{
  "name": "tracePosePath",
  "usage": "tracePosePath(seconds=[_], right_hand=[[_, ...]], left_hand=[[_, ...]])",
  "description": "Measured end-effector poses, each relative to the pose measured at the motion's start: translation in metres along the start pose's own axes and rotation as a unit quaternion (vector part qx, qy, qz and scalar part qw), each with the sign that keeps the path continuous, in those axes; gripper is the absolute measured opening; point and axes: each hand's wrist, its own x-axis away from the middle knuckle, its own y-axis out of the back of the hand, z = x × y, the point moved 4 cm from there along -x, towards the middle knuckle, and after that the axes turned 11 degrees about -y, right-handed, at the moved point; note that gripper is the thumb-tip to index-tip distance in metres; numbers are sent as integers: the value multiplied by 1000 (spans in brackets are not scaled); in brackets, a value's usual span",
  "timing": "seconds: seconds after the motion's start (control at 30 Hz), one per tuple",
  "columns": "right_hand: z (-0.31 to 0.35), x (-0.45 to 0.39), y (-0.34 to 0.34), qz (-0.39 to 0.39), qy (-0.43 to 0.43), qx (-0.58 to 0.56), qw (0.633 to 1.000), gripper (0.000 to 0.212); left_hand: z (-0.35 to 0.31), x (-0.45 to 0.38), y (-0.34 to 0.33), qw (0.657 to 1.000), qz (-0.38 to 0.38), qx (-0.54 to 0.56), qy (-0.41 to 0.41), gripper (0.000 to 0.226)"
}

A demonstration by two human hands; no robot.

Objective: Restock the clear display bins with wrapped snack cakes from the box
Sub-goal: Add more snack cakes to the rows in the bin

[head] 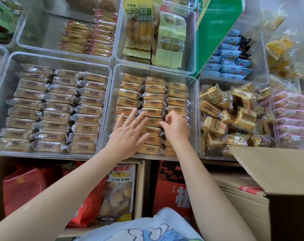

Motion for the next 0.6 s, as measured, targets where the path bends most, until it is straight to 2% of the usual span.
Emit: tracePosePath(seconds=[0.2, 0.3, 0.43, 0.6], right_hand=[[6, -3, 9, 15, -6, 13, 1000, 30], [1, 9, 15, 19, 37, -6, 999, 27], [-8, 30, 2, 64, 51, 60, 995, 31], [-1, 34, 2, 34, 58, 9, 998, 14]], left_hand=[[-2, 0, 3, 1000, 8, 2, 1, 82], [-5, 8, 4, 1000, -7, 3, -9, 80], [-8, 22, 1, 999, -31, 11, -6, 76], [-9, 24, 3, 999, -33, 12, -6, 73]])
